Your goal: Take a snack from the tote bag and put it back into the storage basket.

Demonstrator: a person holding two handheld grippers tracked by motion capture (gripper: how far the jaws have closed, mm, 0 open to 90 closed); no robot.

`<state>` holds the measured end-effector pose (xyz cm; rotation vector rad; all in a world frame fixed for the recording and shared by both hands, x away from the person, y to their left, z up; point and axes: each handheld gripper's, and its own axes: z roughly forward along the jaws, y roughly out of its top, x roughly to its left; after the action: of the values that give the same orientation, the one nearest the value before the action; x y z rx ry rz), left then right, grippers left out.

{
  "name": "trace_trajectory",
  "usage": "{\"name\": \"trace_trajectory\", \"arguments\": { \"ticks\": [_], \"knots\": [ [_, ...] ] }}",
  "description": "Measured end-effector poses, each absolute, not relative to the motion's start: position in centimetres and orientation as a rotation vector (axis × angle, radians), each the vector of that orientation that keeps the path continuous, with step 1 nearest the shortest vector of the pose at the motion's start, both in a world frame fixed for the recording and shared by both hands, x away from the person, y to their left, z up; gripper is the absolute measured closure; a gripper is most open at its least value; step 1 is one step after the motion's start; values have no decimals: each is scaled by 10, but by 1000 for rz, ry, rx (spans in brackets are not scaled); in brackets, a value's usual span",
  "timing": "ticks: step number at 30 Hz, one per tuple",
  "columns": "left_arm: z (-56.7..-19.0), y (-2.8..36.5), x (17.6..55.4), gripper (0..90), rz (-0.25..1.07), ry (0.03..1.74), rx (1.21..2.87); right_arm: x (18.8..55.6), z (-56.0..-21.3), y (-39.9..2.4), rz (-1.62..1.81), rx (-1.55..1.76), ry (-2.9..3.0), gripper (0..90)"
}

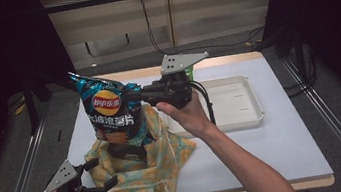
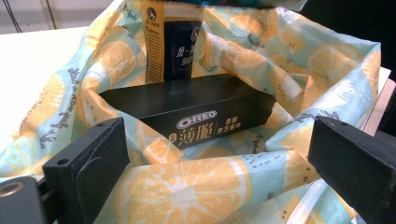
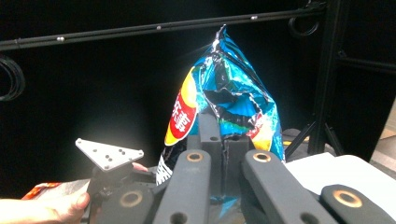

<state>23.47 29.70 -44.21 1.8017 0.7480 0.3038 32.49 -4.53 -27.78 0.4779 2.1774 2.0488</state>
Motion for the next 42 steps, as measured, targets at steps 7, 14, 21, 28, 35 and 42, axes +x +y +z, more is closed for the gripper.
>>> {"name": "trace_trajectory", "arguments": {
  "ticks": [7, 14, 21, 28, 35, 42],
  "knots": [
    [-444, 297, 236, 39, 301, 767, 1793, 325, -280, -65, 2024, 520, 2170, 900],
    [-442, 299, 235, 28, 293, 754, 1782, 325, -283, -87, 2043, 565, 2128, 900],
    [-441, 303, 235, 28, 300, 744, 1760, 324, -276, -109, 2044, 579, 2080, 900],
    [-440, 300, 233, 28, 322, 759, 1758, 323, -267, -137, 2022, 617, 2015, 900],
    [-439, 301, 233, 28, 311, 741, 1758, 322, -261, -163, 1985, 669, 1959, 900],
    [-439, 301, 232, 28, 341, 761, 1757, 323, -261, -188, 1964, 710, 1923, 900]
  ]
}}
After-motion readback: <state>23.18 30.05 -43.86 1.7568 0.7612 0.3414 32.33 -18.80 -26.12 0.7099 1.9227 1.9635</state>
